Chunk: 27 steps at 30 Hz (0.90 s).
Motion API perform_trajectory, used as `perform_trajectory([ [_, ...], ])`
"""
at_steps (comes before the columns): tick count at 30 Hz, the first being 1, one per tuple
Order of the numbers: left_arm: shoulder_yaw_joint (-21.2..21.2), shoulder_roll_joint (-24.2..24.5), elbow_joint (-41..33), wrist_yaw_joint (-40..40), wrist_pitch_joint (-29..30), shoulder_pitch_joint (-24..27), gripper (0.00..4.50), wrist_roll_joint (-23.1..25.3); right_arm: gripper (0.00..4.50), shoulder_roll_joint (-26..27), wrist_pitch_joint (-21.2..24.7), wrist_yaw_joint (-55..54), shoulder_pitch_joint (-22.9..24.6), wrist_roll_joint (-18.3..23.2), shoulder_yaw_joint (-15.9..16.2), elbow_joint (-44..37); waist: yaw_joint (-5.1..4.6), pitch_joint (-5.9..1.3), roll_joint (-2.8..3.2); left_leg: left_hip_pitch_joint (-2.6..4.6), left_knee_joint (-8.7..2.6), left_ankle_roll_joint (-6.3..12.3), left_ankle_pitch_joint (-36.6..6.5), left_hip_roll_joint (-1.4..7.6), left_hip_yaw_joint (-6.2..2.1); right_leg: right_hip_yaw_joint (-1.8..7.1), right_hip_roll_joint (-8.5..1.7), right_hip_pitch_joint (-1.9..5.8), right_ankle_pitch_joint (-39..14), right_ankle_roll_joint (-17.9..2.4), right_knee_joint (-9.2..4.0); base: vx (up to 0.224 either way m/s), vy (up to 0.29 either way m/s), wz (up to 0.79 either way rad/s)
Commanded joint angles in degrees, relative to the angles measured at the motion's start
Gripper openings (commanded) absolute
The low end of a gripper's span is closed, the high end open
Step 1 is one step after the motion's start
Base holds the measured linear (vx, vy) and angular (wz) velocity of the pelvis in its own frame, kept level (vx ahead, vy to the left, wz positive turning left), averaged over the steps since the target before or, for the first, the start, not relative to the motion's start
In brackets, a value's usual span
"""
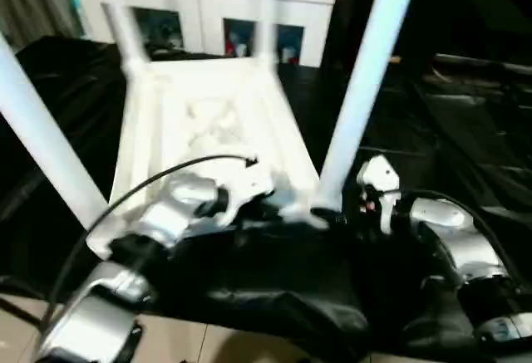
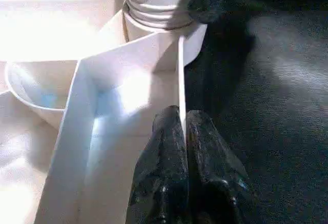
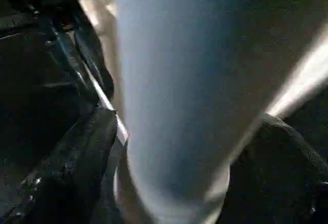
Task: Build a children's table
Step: Rotate leg to tighten
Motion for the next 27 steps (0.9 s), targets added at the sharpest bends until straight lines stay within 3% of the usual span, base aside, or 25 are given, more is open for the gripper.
perform_trajectory([
  [1,-0.5,-1.2,-0.7,-1.1,-0.4,0.4,0.0,-1.6,4.02,-0.1,0.9,0.7,-0.9,0.3,0.3,0.3,-0.22,-3.37,-0.97,0.29,-3.89,4.85,-13.6,-0.09,1.04,0.89,-0.98,2.8,-14.1,-13.4,-3.07,0.0,0.0,0.0],
  [7,-0.1,-0.8,-1.4,-1.9,0.1,0.8,0.0,-1.8,3.38,-0.5,1.5,3.4,-1.0,0.1,0.8,0.2,-0.26,-3.37,-0.83,0.21,-3.9,4.28,-13.9,-0.15,0.95,0.88,-1.1,2.82,-16.1,-12.2,-3.26,0.0,0.0,0.0],
  [11,-0.3,-0.3,-1.9,-2.4,0.6,1.1,0.0,-1.8,3.08,-1.1,1.7,4.0,-0.8,0.0,0.9,0.1,-0.21,-3.48,-0.74,0.27,-3.81,4.46,-12.6,-0.14,0.98,0.91,-1.04,2.89,-13.9,-12.8,-3.0,0.0,0.0,0.0],
  [12,-0.3,-0.3,-2.0,-2.5,0.6,1.1,0.0,-1.8,2.83,-1.2,1.7,4.1,-0.8,0.0,0.9,0.1,-0.19,-3.51,-0.77,0.22,-3.79,4.63,-12.2,-0.13,0.97,0.9,-1.02,2.96,-13.0,-13.1,-2.89,0.0,0.0,0.0],
  [22,-0.2,-0.1,-2.1,-2.7,0.9,1.4,0.0,-1.5,2.58,-0.7,1.8,3.7,-0.3,-0.7,0.7,0.5,-0.18,-3.54,-0.85,0.2,-3.72,4.78,-11.8,-0.17,0.98,0.89,-1.02,3.05,-13.0,-13.2,-2.83,0.0,0.0,0.0],
  [25,0.0,-0.1,-1.6,-2.1,1.1,1.4,0.0,-1.3,2.56,0.0,1.9,2.2,0.0,-0.4,-0.1,1.2,-0.23,-3.53,-0.83,0.21,-3.69,5.0,-11.4,-0.2,1.02,0.88,-1.01,3.02,-12.3,-13.5,-2.78,0.0,0.0,0.0],
  [27,0.8,-1.3,0.2,1.4,1.9,0.8,0.0,-0.5,2.56,2.6,1.1,-5.2,-0.5,-0.7,-2.7,4.3,-0.35,-3.48,-0.82,0.22,-3.71,4.65,-12.0,-0.24,1.04,0.9,-1.04,2.94,-13.3,-13.3,-2.9,0.0,0.0,0.0],
])
